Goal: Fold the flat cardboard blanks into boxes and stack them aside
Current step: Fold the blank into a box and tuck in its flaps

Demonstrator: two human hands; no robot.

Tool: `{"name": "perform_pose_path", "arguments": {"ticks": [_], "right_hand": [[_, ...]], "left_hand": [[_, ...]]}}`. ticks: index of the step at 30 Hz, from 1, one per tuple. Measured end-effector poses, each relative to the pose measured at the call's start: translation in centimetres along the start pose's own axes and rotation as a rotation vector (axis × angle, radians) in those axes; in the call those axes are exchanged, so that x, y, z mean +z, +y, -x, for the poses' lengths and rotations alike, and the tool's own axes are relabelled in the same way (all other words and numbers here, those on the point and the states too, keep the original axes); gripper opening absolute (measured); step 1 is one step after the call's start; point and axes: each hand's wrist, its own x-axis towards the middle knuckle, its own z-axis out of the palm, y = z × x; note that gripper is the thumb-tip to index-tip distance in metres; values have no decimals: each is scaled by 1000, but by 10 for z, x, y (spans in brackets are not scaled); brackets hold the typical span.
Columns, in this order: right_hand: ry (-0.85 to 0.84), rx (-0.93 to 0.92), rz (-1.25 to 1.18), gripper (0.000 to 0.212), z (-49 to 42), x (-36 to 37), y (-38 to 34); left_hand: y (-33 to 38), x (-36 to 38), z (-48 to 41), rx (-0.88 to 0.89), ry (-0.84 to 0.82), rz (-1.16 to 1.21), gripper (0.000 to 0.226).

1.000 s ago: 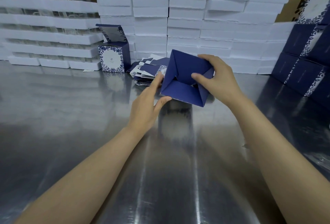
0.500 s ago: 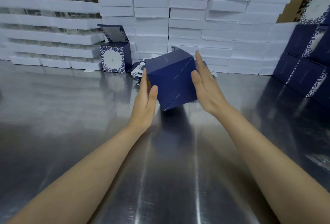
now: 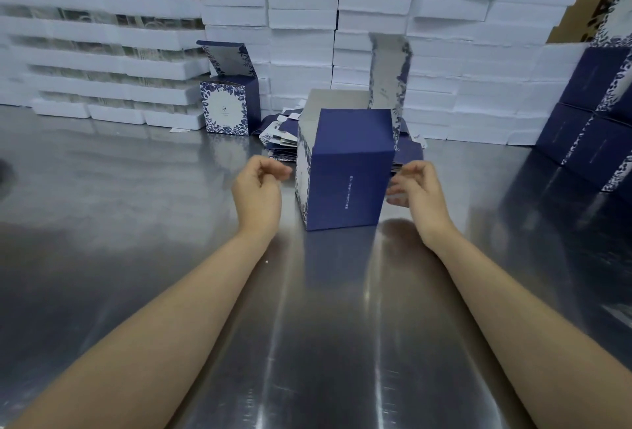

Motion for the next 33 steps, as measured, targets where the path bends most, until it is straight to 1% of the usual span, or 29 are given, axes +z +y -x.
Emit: {"name": "perform_pose_path", "arguments": {"ticks": [1,2,4,5,6,7,8,9,10,11,12,14,16,18,20,22,23,24,27,29,30,31,32,33], "right_hand": [[13,-4,-45,20,0,0,-2],[11,-30,-100,20,1,-1,-4],[-48,-62,-204,33,2,-2,-6],[-90,-58,-225,40,3,-1,-6],[-113,-60,-216,44,4,0,-5],[-107,-59,-198,45,4,1,-4],[-64,-51,-181,46,2,2,-3],[-5,-29,-177,45,1,3,-2],[63,-10,-172,45,-1,4,-1],[125,-13,-150,45,-3,4,0],[167,-38,-120,46,-4,3,0],[191,-116,-109,40,-3,1,-6],[178,-157,-158,24,-5,2,-20],[105,-196,-149,8,-7,3,-32],[-6,-260,-55,15,-7,3,-40],[-77,-316,11,23,-3,4,-43],[-87,-322,18,27,-2,5,-45],[-80,-293,12,32,-1,6,-48],[-90,-105,-40,40,-3,11,-61],[-125,-39,-16,37,-4,17,-67],[-127,-39,-2,29,-4,20,-69],[-122,-42,6,16,-5,22,-70],[-116,-26,6,14,-5,23,-72],[-112,12,11,30,-7,23,-72]], "left_hand": [[0,4,0,-16,-43,-48,43],[-1,7,0,-44,-111,-93,44],[-5,10,0,-132,-313,-124,60],[-7,10,-1,-187,-422,-101,69],[-9,10,-3,-231,-493,-72,76],[-9,10,-5,-253,-497,-66,81],[-9,9,-7,-253,-438,-90,80],[-9,8,-9,-236,-348,-108,72],[-8,8,-8,-195,-267,-101,58],[-7,7,-7,-140,-225,-86,44],[-5,6,-4,-82,-216,-64,38],[0,6,2,33,-257,-31,41],[6,5,4,213,-323,-55,41],[12,7,6,370,-384,-132,42],[17,11,12,408,-457,-164,46],[16,14,17,414,-510,-204,47],[17,13,17,403,-517,-216,46],[19,12,16,389,-507,-209,44],[31,11,10,353,-413,-173,39],[40,13,4,256,-337,-91,36],[46,14,1,181,-313,-43,34],[50,14,-3,114,-301,-18,32],[54,13,-7,74,-303,-30,32],[57,11,-11,70,-316,-83,35]]}}
